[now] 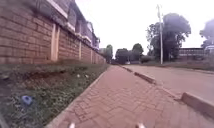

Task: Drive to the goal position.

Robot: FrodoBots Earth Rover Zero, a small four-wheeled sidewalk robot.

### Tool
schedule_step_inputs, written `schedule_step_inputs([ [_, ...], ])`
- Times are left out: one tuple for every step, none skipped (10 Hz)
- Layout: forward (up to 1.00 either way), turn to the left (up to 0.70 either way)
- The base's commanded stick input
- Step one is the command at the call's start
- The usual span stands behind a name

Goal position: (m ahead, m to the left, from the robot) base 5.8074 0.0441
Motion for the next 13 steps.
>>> schedule_step_inputs([
  [0.7, -0.14],
  [0.7, -0.3],
  [0.7, -0.24],
  [0.7, -0.08],
  [0.7, 0.0],
  [0.7, 0.0],
  [0.7, -0.09],
  [0.7, -0.25],
  [0.7, -0.35],
  [0.7, -0.35],
  [0.7, -0.3],
  [0.7, -0.13],
  [0.7, 0.0],
])
